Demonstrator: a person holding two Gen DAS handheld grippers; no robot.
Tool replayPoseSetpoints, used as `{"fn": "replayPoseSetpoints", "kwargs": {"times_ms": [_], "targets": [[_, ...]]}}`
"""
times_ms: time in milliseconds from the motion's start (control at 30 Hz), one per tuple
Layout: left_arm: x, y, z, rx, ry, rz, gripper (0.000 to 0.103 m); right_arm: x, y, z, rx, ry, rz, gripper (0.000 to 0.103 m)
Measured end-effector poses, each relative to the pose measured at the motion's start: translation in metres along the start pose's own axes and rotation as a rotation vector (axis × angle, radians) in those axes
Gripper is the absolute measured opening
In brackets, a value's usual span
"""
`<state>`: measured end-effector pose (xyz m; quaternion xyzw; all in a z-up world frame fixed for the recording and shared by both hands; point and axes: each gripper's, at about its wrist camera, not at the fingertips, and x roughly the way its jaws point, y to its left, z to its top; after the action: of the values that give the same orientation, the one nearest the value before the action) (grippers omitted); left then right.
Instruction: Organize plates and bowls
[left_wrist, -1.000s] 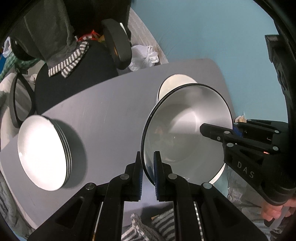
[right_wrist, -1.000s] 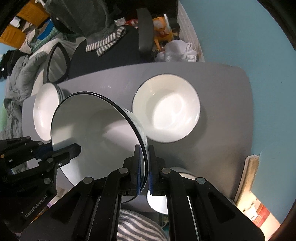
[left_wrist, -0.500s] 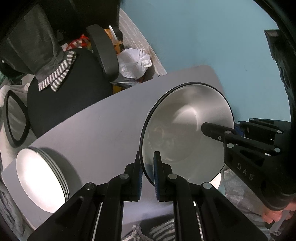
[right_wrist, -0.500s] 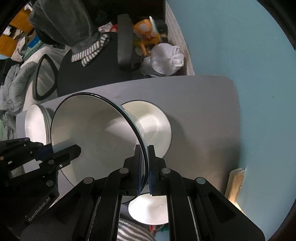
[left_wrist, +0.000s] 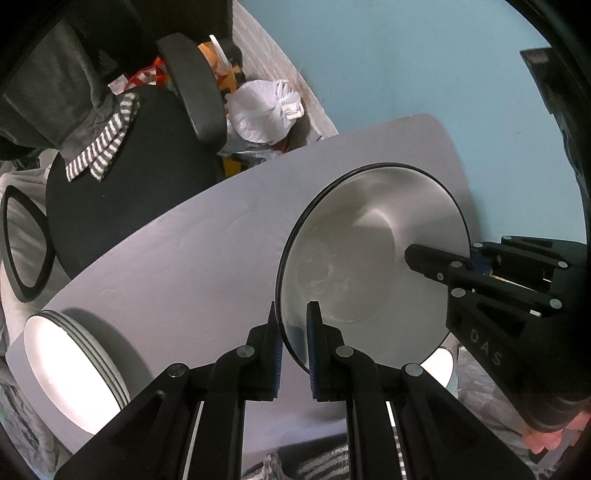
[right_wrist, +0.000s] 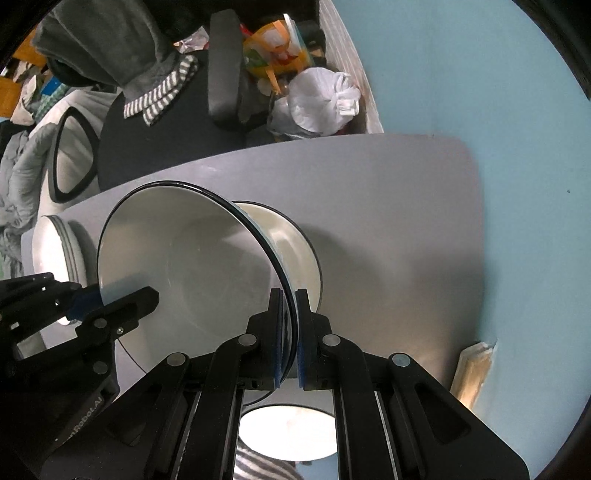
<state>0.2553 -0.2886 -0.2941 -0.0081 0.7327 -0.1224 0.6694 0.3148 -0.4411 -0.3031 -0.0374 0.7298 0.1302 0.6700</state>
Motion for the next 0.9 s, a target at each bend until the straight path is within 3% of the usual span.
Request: {"fn": "replayPoseSetpoints", "kwargs": {"times_ms": [367, 500, 633, 900], "targets": [[0.016, -0.009, 0.007, 0.023, 0.038, 0.027, 0.010, 0.014, -0.009, 0.001, 0.010, 0.032, -0.006, 0.006], [0.025, -0.006, 0.006, 0.011, 0.075, 0.018, 0.011, 0.018, -0.010, -0.001, 0.019, 0.052, 0.015, 0.009], [0.027, -0.006, 0.003, 0.020, 0.064, 0.013, 0.014, 0.017, -0.009, -0.001, 0.013, 0.046, 0.019, 0.012], [0.022, -0.001, 0.003, 0.012, 0.036, 0.029, 0.027, 0.010, -0.005, -0.003, 0.014, 0.039, 0.045, 0.038]]}}
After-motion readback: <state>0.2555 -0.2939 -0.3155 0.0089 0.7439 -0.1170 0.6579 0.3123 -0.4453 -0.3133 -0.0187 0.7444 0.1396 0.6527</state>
